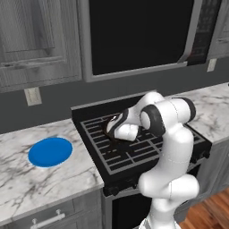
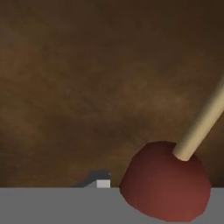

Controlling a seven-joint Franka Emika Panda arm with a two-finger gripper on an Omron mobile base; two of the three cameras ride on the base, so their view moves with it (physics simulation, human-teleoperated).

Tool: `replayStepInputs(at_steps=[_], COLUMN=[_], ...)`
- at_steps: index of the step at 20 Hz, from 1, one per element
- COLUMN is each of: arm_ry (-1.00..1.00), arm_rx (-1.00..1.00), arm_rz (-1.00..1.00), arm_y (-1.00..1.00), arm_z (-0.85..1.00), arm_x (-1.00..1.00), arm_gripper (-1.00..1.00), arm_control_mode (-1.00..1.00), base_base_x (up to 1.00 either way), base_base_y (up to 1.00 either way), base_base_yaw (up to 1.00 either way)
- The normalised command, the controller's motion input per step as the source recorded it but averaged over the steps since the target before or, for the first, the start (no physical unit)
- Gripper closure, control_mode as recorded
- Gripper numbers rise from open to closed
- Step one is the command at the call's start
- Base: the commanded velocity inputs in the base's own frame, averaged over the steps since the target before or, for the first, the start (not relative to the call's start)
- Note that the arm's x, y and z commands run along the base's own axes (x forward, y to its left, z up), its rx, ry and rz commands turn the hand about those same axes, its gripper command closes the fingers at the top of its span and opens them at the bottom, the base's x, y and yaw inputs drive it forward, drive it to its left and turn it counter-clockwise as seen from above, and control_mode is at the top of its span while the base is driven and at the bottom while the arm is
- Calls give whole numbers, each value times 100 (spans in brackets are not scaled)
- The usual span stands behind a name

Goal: Place the cold items (peach and mango) from the fridge in one tupperware on the dining counter. Place the warm items (hot dog and kebab skewer) in the stove area in another tupperware.

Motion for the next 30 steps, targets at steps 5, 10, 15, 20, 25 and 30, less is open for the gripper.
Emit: replayStepInputs(at_steps=[5, 10, 15, 20, 25, 30], arm_ry=[17, 6, -13, -6, -27, -23], arm_rx=[4, 16, 36, 19, 27, 10], arm_rz=[-37, -27, -5, 0, 2, 14], arm_y=[-100, -98, -50, -46, -55, -31], arm_z=[-100, -77, 19, 3, 87, 97], arm_x=[-86, -100, -100, -100, -100, -97], arm_gripper=[100, 100, 100, 100, 100, 100], arm_control_mode=[-100, -100, -100, -100, -100, -100], base_base_x=[0, 0, 0, 0, 0, 0], base_base_y=[0, 0, 0, 0, 0, 0], base_base_yaw=[0, 0, 0, 0, 0, 0])
